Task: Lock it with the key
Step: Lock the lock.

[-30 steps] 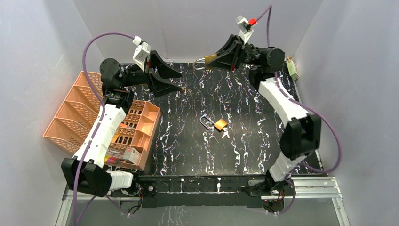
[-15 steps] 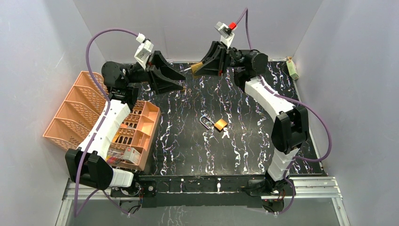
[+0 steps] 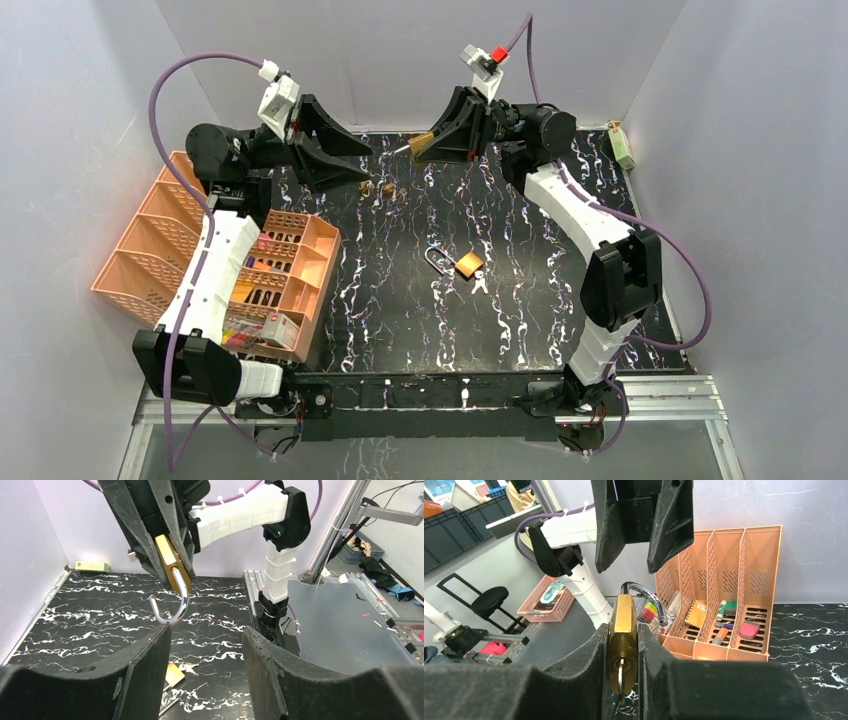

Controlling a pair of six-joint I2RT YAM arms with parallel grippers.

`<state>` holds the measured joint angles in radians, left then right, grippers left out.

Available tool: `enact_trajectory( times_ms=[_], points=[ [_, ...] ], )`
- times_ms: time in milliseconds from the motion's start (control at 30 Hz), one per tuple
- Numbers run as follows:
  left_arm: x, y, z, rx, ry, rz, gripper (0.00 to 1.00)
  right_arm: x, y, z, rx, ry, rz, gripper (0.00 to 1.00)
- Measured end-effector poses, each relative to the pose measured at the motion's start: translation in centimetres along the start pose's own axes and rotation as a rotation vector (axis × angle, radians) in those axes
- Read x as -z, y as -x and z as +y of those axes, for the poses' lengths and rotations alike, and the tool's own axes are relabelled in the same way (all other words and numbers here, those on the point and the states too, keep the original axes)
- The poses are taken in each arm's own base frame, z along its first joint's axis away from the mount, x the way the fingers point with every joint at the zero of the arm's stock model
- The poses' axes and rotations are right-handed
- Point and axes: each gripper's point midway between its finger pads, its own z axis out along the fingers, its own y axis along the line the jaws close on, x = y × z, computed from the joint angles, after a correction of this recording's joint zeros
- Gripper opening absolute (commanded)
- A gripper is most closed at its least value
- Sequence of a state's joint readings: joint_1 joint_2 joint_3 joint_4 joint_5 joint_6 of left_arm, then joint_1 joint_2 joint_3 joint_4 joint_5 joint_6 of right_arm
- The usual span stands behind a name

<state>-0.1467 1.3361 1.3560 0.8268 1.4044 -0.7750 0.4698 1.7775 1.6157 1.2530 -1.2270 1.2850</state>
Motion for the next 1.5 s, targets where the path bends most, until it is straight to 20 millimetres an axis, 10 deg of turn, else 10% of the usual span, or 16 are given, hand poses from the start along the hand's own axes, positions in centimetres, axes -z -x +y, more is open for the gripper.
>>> enact_trajectory(
  times_ms=[167,467,767,1067,1500],
  points=[
    [0.1,0.5,0.3,-0.016,0.018,-0.003,0.55,-0.4,-0.3,0.5,0.004,0.015,0.019,0.0],
    [-2.0,-0.2,0.5,0.037,-0.045,0.0,0.24,-1.6,-0.9,1.1,-0.007,0.047,0.041,0.0],
    [-2.0,-0.8,0.2,0.051,-0.059,0.011,0.31,-1.8,-0.3,1.6,0.018,0.057,0.049,0.0],
    [-1.9,-1.1,-0.3,0.056,-0.067,0.02,0.0,-1.8,-0.4,1.6,0.013,0.056,0.055,0.0],
    [-4.2,0.1,-3.6,0.11,-0.174,0.003,0.0,-1.6,0.6,3.9,0.189,0.097,0.073,0.0]
  ],
)
